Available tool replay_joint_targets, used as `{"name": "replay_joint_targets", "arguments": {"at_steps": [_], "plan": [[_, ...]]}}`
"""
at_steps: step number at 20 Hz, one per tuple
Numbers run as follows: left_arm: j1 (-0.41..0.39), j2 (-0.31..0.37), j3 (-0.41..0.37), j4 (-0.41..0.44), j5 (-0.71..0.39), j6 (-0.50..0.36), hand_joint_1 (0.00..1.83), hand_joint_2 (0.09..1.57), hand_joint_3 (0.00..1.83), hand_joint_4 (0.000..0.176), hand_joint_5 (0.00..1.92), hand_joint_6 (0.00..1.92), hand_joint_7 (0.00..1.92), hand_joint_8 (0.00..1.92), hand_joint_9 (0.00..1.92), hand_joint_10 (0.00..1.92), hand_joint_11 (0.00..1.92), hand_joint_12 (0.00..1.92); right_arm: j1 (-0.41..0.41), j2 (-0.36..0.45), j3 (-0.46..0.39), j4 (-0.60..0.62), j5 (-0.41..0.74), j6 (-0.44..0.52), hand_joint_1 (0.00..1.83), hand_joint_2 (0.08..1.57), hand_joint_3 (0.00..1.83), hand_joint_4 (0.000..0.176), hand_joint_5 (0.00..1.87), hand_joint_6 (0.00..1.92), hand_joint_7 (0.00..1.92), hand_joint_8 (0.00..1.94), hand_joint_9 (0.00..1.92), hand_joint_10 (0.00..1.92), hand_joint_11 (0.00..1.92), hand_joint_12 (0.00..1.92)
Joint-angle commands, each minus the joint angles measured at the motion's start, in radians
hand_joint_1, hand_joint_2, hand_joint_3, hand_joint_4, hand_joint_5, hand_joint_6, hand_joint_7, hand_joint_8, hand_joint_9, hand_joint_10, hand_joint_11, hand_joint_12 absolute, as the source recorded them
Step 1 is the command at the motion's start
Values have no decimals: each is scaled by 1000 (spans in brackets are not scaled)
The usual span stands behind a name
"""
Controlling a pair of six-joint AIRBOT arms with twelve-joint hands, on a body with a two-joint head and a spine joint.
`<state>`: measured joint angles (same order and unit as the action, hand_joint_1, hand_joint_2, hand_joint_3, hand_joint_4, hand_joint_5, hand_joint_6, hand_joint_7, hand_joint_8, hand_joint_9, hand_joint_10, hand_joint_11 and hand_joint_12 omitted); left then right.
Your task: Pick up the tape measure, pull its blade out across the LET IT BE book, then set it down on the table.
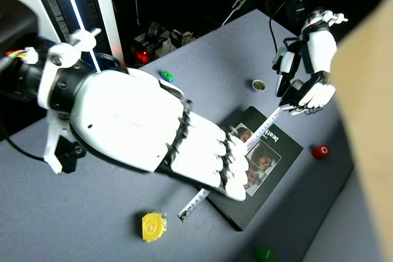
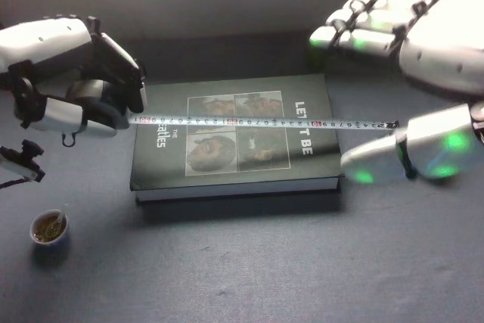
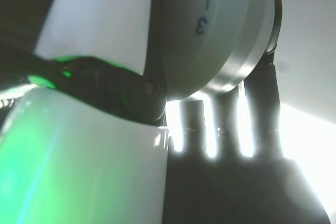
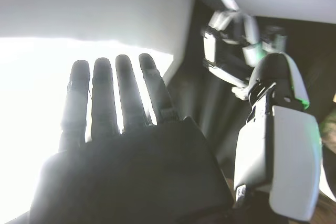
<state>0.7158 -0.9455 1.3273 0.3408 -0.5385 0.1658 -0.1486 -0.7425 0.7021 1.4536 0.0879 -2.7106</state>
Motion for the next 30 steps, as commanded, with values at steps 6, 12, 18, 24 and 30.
{"name": "replay_joint_targets", "arguments": {"at_steps": [6,12,18,24,30], "plan": [[22,-16,49,-38,-117,-33,1497,1068,0,0,1037,657,1040,796,1006,1003,902,1444,10,48,-14,-10,-119,9,0,1000,0,0,0,0,0,0,0,0,0,115],[56,-41,88,-64,-117,-49,1496,1075,0,0,993,688,1042,824,984,1026,902,1455,3,54,-49,-11,-24,-2,0,1013,2,0,0,0,0,0,0,0,0,147],[103,-68,150,-44,-131,-107,1495,1071,0,0,1014,684,1044,788,985,1027,926,1440,4,54,-51,-11,-29,-6,0,1022,4,0,0,0,0,0,0,0,0,202],[122,-82,186,10,-136,-157,1496,1079,1,0,965,747,1039,802,998,1019,877,1476,2,54,-51,-11,-29,-14,0,1033,3,0,0,0,0,0,0,0,0,283],[147,-116,269,71,-199,-206,1495,1076,0,0,1000,683,1026,838,999,1000,896,1472,0,55,-51,-11,-26,-21,0,1038,4,0,0,0,0,0,0,0,0,351]]}}
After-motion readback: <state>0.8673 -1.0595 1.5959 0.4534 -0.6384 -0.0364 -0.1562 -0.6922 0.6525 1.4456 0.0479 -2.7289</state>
